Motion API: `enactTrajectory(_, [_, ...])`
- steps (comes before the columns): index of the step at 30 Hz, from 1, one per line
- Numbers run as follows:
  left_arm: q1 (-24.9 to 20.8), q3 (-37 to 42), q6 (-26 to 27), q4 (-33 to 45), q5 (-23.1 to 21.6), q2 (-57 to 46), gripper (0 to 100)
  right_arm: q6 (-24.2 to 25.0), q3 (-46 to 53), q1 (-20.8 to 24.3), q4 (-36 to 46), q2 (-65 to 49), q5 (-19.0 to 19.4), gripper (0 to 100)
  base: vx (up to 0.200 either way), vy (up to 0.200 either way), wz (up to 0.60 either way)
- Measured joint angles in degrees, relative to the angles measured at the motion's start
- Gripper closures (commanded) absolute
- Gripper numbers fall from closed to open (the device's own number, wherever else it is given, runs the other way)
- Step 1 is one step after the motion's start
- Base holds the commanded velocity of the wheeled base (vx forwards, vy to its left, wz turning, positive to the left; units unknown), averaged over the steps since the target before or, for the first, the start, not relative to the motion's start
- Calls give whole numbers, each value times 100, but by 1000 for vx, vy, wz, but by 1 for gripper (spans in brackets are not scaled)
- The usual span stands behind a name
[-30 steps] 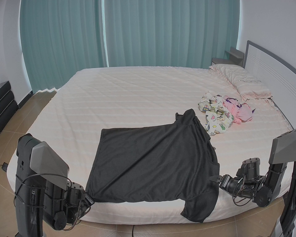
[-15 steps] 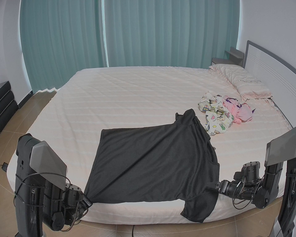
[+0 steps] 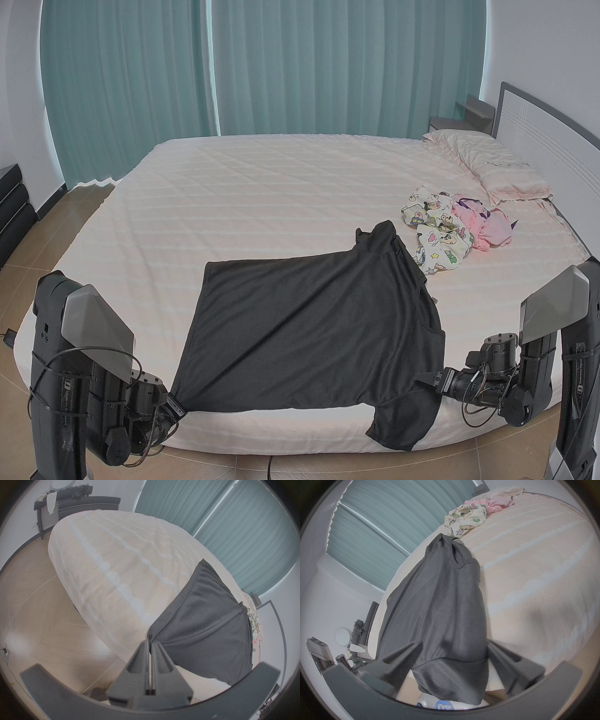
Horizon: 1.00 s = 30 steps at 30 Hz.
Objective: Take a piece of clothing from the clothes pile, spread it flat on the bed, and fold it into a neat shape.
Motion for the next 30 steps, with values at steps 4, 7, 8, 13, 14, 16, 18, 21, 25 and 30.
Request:
enactTrajectory(4, [22,-17,2,0,7,0,100,-29,74,-56,-17,28,-33,100,0,0,0])
enactTrajectory(7, [28,-17,2,0,5,5,100,-213,210,-193,-30,22,-35,100,0,0,0])
enactTrajectory(8, [28,-17,0,0,2,5,100,-297,249,-243,-35,20,-35,100,0,0,0])
enactTrajectory(13, [27,-11,6,-2,-1,13,100,-490,463,-447,-167,4,-33,100,0,0,0])
enactTrajectory(14, [22,-11,6,-2,0,13,100,-512,496,-478,-230,4,-33,100,0,0,0])
enactTrajectory(16, [22,-5,6,-2,0,15,100,-580,557,-535,-263,9,-33,100,0,0,0])
enactTrajectory(18, [22,0,9,-2,2,20,100,-613,586,-581,-277,13,-33,100,0,0,0])
enactTrajectory(21, [16,0,13,-2,11,30,100,-635,667,-656,-283,13,-30,100,0,0,0])
enactTrajectory(25, [9,-2,57,-2,22,41,100,-708,734,-697,-282,11,-33,100,0,0,0])
enactTrajectory(30, [-6,-6,73,-5,33,66,100,-756,755,-761,-285,0,-35,100,0,0,0])
